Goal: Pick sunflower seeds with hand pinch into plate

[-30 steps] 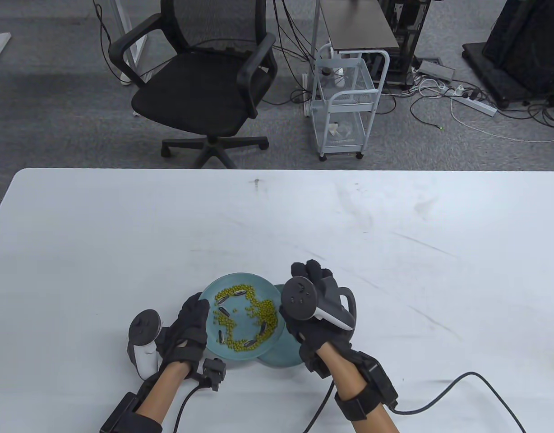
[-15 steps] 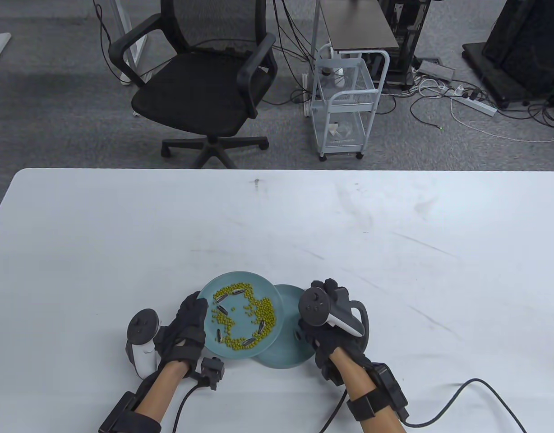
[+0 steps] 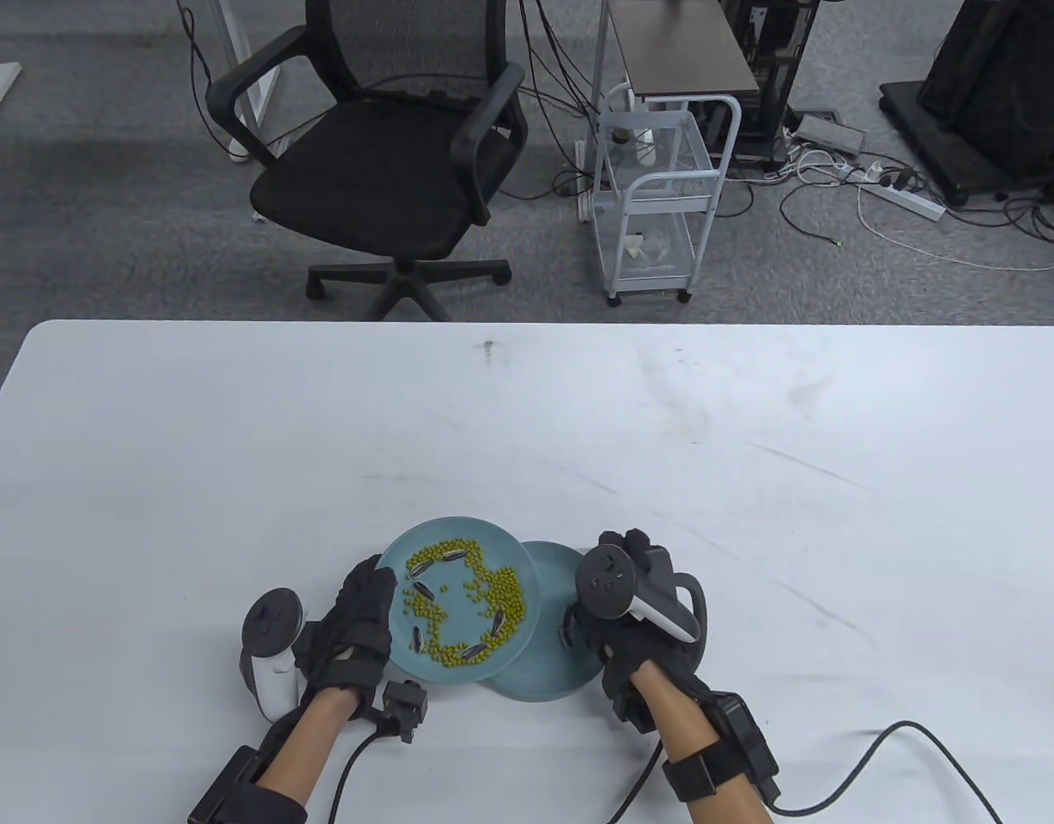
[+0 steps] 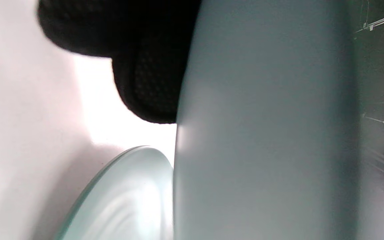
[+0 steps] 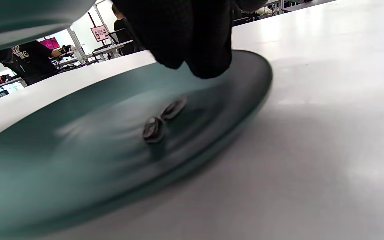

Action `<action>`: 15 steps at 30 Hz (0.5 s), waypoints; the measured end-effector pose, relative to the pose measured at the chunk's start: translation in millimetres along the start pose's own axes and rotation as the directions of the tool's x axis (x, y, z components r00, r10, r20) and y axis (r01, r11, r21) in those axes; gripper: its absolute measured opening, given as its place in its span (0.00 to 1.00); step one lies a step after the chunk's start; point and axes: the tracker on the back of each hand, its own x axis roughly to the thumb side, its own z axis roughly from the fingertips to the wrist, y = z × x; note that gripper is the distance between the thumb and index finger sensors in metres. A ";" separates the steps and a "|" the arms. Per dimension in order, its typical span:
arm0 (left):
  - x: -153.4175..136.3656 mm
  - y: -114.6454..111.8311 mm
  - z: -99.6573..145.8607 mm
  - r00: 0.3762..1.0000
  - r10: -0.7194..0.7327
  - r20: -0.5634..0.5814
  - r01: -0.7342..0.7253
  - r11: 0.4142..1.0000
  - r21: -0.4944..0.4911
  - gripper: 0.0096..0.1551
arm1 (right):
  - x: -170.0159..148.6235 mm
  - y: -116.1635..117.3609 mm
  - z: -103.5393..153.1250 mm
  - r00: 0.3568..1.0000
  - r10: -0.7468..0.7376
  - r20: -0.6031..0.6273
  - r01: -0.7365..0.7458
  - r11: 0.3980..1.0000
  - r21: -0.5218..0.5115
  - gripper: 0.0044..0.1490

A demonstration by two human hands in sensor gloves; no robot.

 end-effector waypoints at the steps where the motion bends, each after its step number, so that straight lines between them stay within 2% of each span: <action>1: 0.0 0.0 0.0 1.000 0.000 0.000 0.000 1.000 0.000 0.26 | 0.0 -0.4 0.2 1.000 -0.001 0.000 0.001 1.000 -0.002 0.21; 15: 0.1 -0.3 0.3 1.000 0.000 -0.001 0.000 1.000 0.001 0.26 | -2.7 -2.4 -0.3 0.999 -0.034 -0.001 0.034 0.999 -0.012 0.21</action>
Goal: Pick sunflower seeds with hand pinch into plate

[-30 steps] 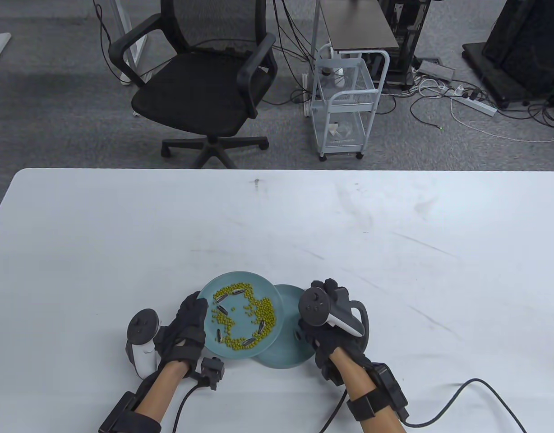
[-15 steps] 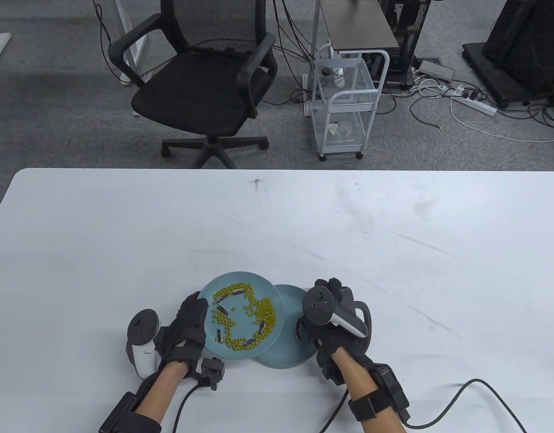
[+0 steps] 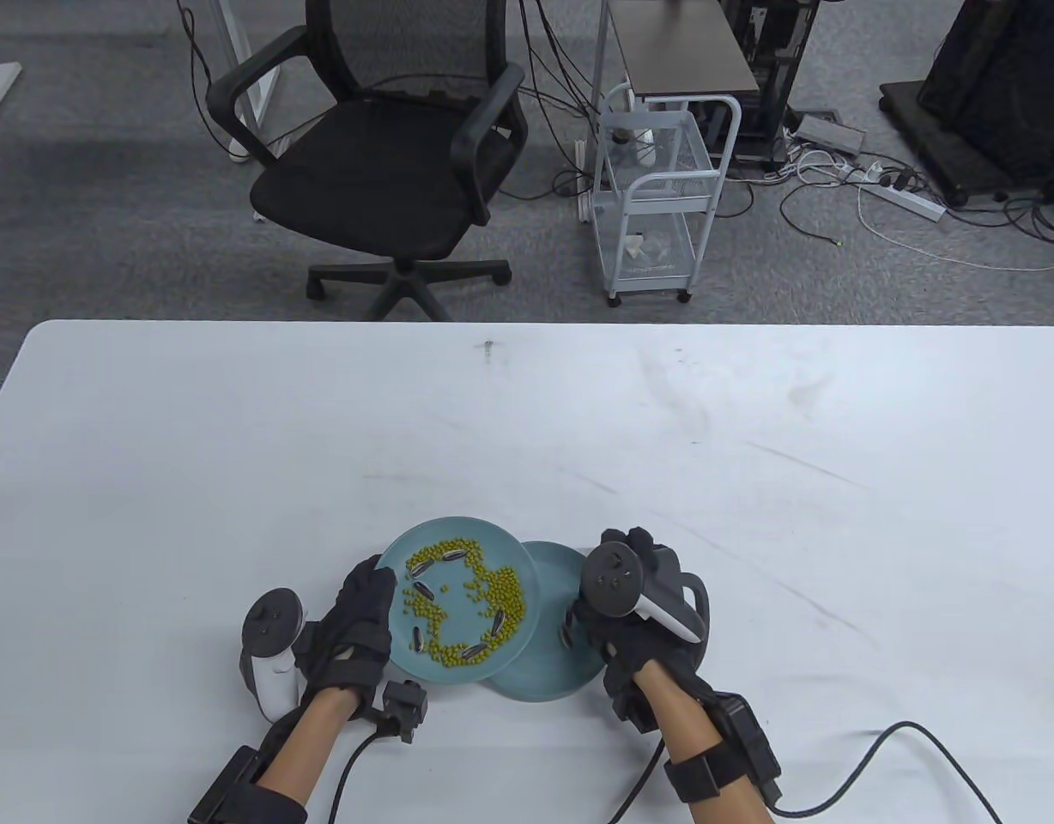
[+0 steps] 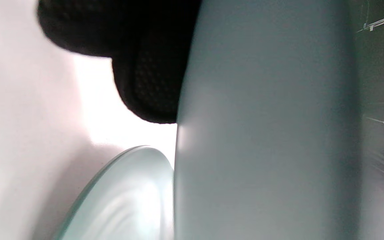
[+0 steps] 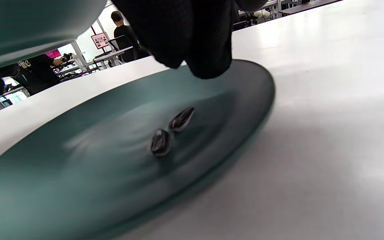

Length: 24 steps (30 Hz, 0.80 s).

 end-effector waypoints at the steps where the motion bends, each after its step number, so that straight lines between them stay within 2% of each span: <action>1: 0.0 0.0 0.0 1.000 0.000 0.000 0.000 1.000 0.000 0.26 | 0.0 -0.6 0.2 1.000 -0.004 0.000 0.004 1.000 -0.001 0.21; 6: -0.1 -0.4 0.1 1.000 0.002 0.001 -0.002 1.000 -0.002 0.26 | 1.1 -9.6 2.4 0.999 -0.038 0.001 0.038 0.999 -0.020 0.21; 11: -0.3 -0.8 0.1 1.000 0.001 0.000 -0.001 1.000 -0.005 0.26 | 12.8 -32.7 7.7 0.995 -0.094 0.033 0.097 0.992 -0.080 0.22; 18: 0.2 -2.2 0.4 1.000 0.000 0.005 0.000 1.000 -0.014 0.26 | 61.9 -52.8 2.8 0.988 -0.067 0.141 0.080 0.993 -0.086 0.23; 24: -0.2 -3.9 0.6 1.000 -0.002 0.009 0.002 1.000 -0.019 0.26 | 111.9 -49.2 -12.1 0.975 -0.039 0.221 0.049 0.998 -0.040 0.23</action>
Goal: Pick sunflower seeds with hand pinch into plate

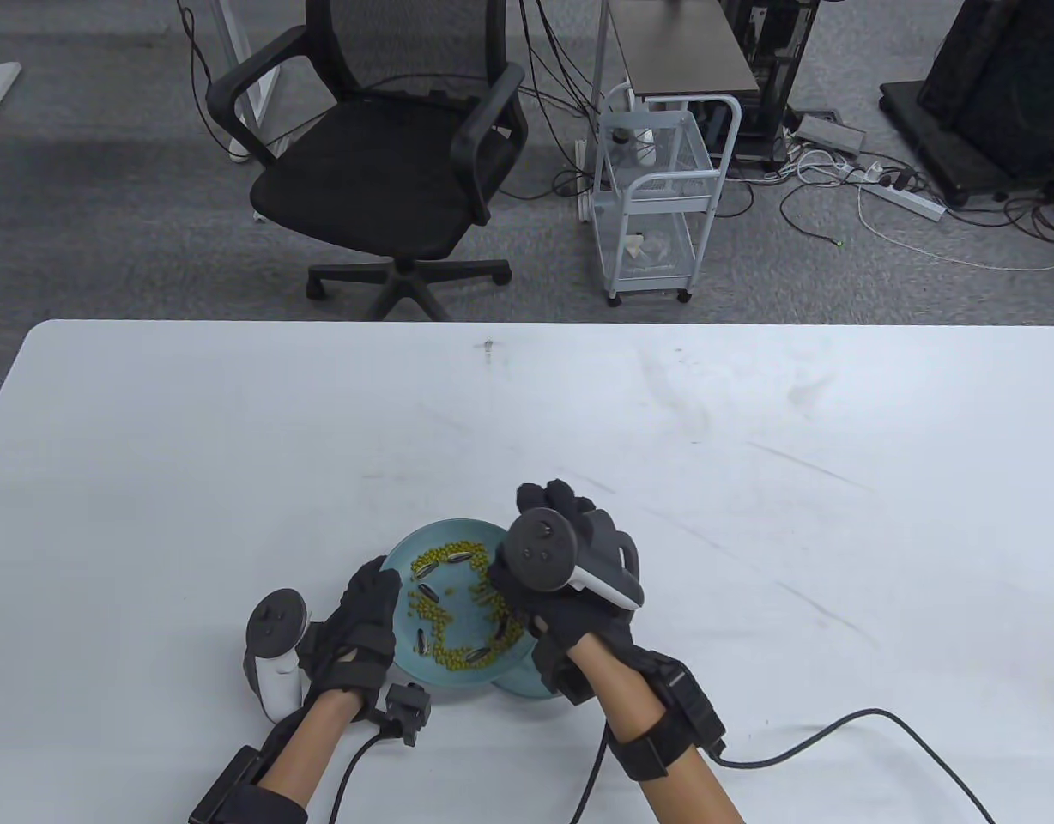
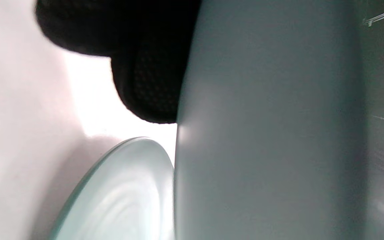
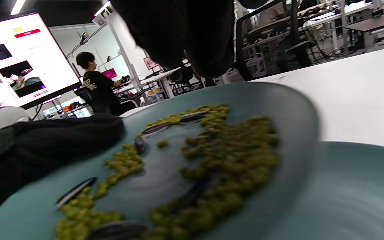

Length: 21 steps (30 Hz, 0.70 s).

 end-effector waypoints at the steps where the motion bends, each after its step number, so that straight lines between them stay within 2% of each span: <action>1: -0.1 -0.4 0.0 1.000 0.000 0.000 0.000 1.000 -0.002 0.26 | 9.3 4.5 -6.0 1.000 0.005 0.015 -0.005 1.000 0.016 0.23; 8: -1.4 -2.5 0.3 1.000 -0.008 0.003 0.008 1.000 0.000 0.26 | 41.6 37.1 -35.3 0.997 0.074 0.035 -0.078 0.989 0.129 0.24; 11: -0.7 -3.0 0.4 1.000 -0.005 0.005 0.005 1.000 -0.008 0.26 | 47.3 49.1 -42.1 0.986 0.167 0.032 -0.170 0.973 0.158 0.25; 17: -5.0 -2.5 -1.4 1.000 0.013 -0.006 -0.013 1.000 -0.011 0.26 | 58.5 55.8 -45.2 0.964 0.266 0.030 -0.268 0.955 0.131 0.23; 21: -5.4 -3.2 -1.5 1.000 0.006 -0.006 -0.006 1.000 -0.008 0.26 | 61.9 56.3 -45.6 0.959 0.280 0.035 -0.283 0.949 0.139 0.22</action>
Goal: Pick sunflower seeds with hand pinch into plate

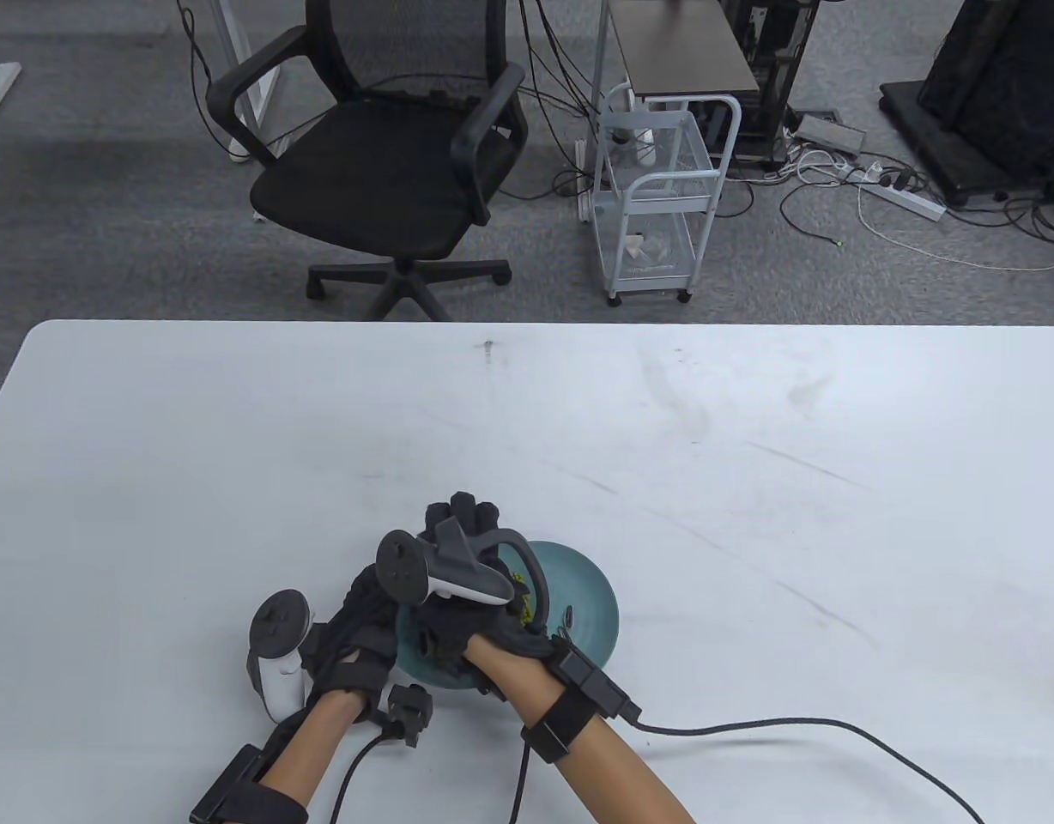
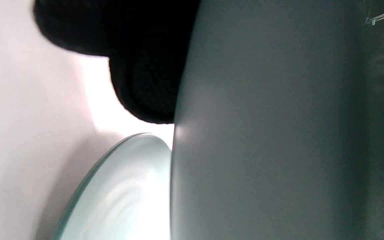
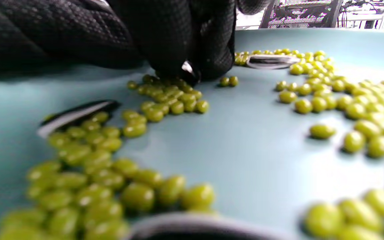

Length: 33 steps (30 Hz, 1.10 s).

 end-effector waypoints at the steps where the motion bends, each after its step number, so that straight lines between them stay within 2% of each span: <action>1: 0.0 -0.2 0.0 1.000 -0.002 0.002 0.002 1.000 0.000 0.26 | 0.2 -0.2 0.1 1.000 0.001 0.001 -0.001 1.000 0.006 0.22; 8: -0.5 -1.6 -0.2 1.000 -0.025 0.008 0.025 1.000 0.000 0.26 | 6.6 1.6 2.7 0.997 0.079 0.009 -0.079 0.996 0.038 0.20; 12: -2.5 -2.3 0.0 1.000 -0.027 -0.003 0.027 1.000 -0.002 0.26 | 10.8 5.5 4.9 0.992 0.125 0.029 -0.126 0.992 0.011 0.20; 20: -2.1 -1.1 -0.2 1.000 -0.008 -0.008 0.008 1.000 -0.006 0.26 | 0.0 0.7 7.1 0.998 -0.032 0.058 0.031 0.999 0.026 0.22; 29: -1.7 4.0 0.3 1.000 0.012 -0.013 -0.012 1.000 0.009 0.26 | -43.8 -37.7 54.6 0.981 -0.182 0.064 0.190 0.969 -0.158 0.21; 33: -1.3 5.4 0.7 1.000 0.022 -0.015 -0.021 1.000 0.013 0.26 | -65.8 -45.6 75.9 0.975 -0.219 0.047 0.224 0.948 -0.226 0.21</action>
